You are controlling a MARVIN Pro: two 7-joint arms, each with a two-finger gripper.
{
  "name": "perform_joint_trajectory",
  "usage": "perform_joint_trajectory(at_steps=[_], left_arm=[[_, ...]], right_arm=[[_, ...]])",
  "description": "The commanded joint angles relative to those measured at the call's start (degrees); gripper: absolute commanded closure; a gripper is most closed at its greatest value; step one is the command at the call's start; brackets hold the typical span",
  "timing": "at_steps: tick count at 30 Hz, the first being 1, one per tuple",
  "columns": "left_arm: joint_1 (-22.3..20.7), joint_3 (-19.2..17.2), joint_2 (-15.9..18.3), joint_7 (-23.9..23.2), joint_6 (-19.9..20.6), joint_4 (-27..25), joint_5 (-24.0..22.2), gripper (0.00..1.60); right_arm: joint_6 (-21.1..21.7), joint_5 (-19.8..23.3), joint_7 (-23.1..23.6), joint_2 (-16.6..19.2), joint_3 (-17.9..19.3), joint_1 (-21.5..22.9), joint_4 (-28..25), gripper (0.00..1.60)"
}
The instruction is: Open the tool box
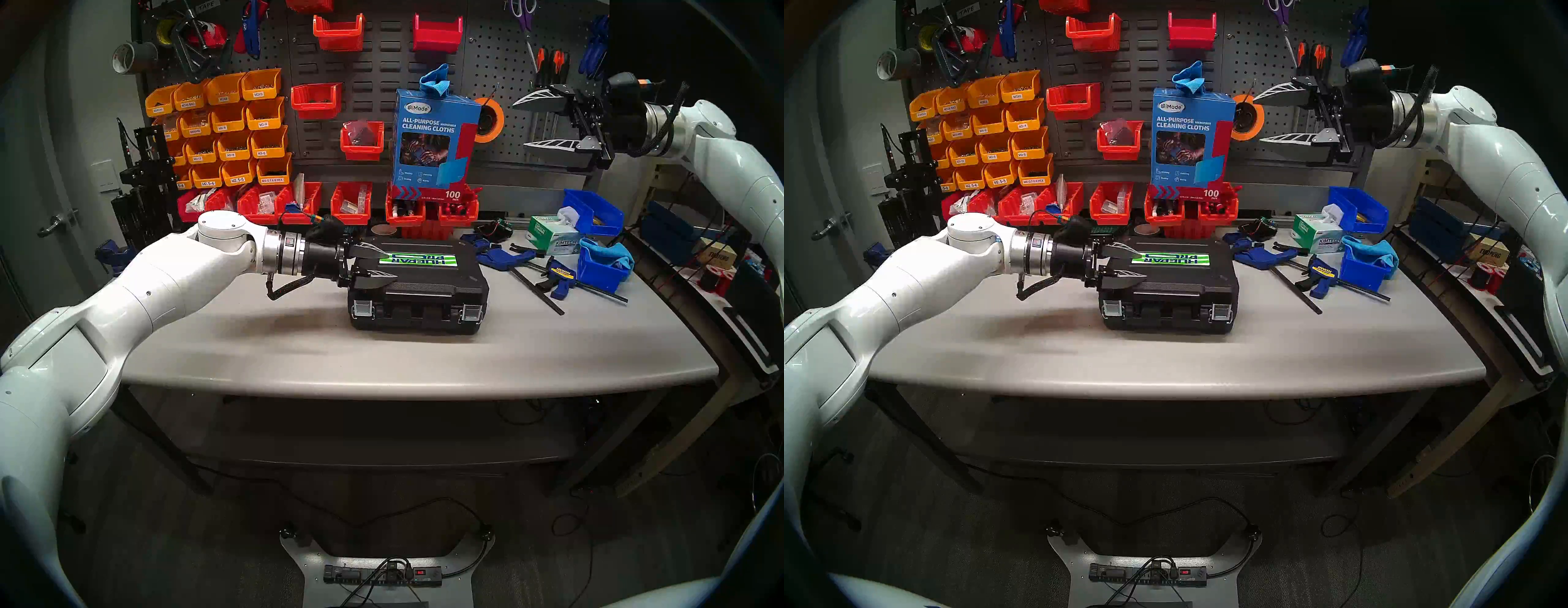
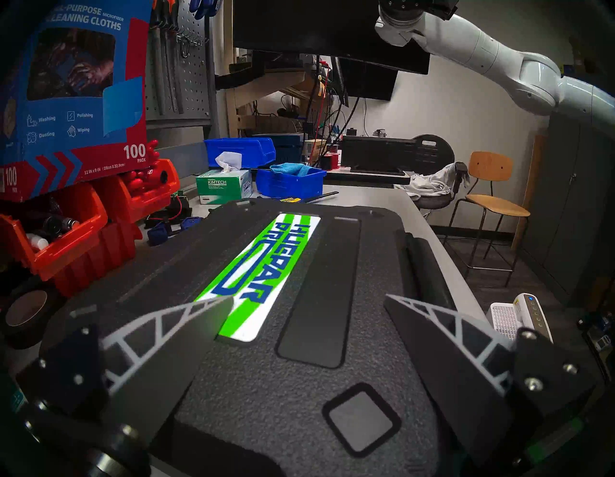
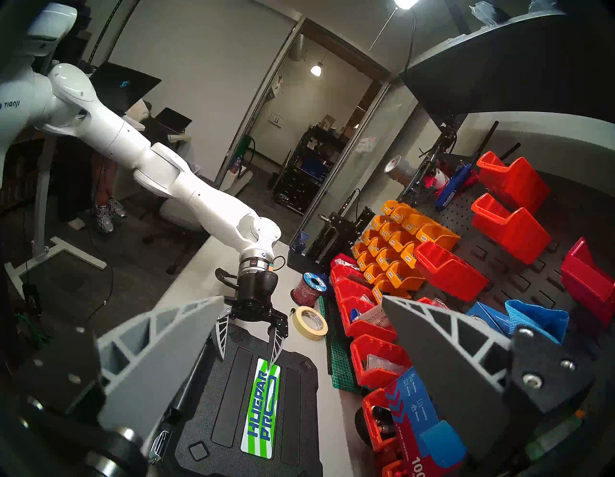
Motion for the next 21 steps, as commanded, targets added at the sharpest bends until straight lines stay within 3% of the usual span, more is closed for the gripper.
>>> perform_joint_trajectory(at_steps=[1, 12, 21], left_arm=[[-0.01, 0.57, 0.09, -0.08, 0.33, 0.41, 0.62, 0.0], [-0.04, 0.63, 0.09, -0.07, 0.3, 0.44, 0.58, 0.0], [0.05, 0.56, 0.12, 0.05, 0.2, 0.36, 0.4, 0.0]], right_arm=[[-0.13, 0.92, -0.15, 0.31, -0.39, 1.74, 0.11, 0.0], [-0.35, 1.9, -0.15, 0.43, -1.57, 2.44, 0.41, 0.0], [-0.59, 1.51, -0.15, 6.3, -1.63, 4.71, -1.43, 0.0]])
